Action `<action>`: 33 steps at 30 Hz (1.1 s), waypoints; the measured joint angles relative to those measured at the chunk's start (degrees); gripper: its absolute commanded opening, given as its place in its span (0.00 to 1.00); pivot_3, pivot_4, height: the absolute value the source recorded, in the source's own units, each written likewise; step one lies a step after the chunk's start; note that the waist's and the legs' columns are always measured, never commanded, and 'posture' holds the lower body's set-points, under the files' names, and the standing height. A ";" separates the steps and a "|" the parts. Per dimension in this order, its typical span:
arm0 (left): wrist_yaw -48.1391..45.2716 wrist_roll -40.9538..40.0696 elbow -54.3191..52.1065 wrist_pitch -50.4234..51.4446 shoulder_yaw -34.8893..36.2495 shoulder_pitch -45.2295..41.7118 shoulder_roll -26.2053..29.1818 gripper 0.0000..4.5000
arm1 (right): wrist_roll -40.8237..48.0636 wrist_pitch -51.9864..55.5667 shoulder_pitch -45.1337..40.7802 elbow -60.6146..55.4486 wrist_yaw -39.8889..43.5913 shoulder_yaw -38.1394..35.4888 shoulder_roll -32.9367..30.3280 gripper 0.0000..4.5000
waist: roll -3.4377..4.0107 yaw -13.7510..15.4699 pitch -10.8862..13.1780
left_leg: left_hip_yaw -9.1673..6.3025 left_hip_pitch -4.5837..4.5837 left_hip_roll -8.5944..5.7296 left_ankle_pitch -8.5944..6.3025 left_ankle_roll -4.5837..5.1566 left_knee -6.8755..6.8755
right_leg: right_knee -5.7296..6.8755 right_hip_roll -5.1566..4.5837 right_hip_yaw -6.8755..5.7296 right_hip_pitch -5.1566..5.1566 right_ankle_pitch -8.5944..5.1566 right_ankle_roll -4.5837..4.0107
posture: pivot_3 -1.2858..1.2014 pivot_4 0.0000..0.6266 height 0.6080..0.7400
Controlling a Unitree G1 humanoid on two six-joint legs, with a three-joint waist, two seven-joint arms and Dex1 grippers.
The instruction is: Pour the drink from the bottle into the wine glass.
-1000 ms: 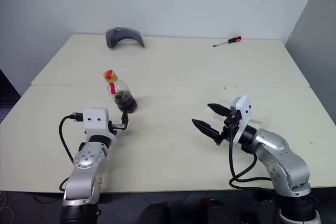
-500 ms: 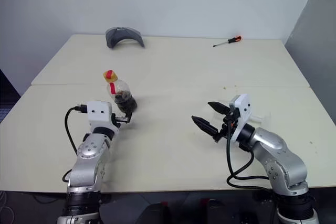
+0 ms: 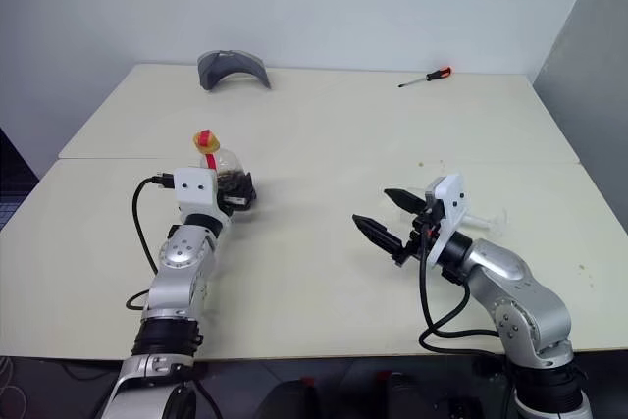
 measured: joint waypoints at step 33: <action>-7.94 -4.82 16.85 -7.64 -0.01 -9.83 -0.07 0.23 | -0.41 0.74 -4.06 0.18 -1.94 0.55 -1.53 1.00 | -0.01 -0.12 0.03 | 0.01 -0.04 -0.02 0.03 -0.05 0.05 | 0.02 0.00 -0.05 -0.03 0.00 0.00 | 0.52 0.24 1.00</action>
